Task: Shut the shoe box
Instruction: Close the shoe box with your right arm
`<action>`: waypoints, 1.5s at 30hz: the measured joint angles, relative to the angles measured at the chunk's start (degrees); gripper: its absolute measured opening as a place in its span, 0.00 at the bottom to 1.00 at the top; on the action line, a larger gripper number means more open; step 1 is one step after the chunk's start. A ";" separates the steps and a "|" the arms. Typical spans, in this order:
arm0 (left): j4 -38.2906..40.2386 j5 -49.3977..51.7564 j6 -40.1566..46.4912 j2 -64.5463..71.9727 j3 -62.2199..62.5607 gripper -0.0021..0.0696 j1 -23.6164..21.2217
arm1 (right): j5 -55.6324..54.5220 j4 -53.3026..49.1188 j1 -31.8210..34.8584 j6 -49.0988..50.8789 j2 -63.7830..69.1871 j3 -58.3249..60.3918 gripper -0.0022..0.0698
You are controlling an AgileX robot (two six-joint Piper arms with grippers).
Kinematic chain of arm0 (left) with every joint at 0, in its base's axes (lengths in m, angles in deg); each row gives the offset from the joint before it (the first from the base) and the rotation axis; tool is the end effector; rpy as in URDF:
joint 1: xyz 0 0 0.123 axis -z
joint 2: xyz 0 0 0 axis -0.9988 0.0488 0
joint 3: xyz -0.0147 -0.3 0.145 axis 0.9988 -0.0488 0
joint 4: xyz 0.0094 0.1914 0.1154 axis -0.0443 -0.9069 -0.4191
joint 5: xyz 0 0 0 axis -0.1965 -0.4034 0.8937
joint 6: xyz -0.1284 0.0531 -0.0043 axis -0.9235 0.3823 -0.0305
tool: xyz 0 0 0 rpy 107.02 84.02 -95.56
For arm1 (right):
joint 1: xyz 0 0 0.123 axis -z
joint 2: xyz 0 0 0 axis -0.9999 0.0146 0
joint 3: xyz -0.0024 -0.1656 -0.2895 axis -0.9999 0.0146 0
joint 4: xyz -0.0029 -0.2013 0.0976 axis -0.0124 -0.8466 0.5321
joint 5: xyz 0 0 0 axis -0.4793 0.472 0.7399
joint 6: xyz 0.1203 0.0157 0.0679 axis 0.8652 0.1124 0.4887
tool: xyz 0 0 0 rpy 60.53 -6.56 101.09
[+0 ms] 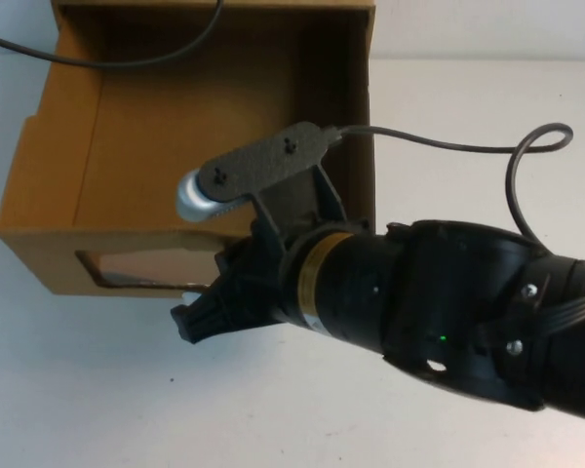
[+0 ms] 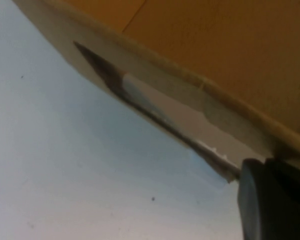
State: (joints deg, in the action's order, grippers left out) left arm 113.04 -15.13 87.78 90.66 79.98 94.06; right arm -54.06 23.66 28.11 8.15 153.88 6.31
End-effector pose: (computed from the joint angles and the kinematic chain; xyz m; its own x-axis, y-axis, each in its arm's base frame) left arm 0.4429 -0.1182 0.4221 -0.5255 0.2318 -0.8186 0.5734 0.8073 -0.1395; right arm 0.2049 0.2911 0.3566 -0.4377 -0.3257 -0.8380 -0.6467 0.7616 0.0417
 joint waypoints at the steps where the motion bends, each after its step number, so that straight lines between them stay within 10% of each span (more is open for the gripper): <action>1: 0.00 0.00 0.00 0.00 0.00 0.03 0.00 | 0.00 -2.41 0.00 2.26 0.61 -0.44 0.01; 13: 0.00 0.00 0.00 0.00 0.00 0.03 0.00 | -0.55 -22.70 0.33 19.16 2.92 -3.26 0.01; 45: 0.69 0.15 0.00 0.00 0.00 0.03 0.00 | -12.71 -24.85 15.88 21.56 19.53 -25.32 0.01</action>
State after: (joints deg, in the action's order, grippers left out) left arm 113.73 -14.98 87.78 90.66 79.98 94.06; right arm -66.77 -1.20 43.99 29.71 173.40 -19.01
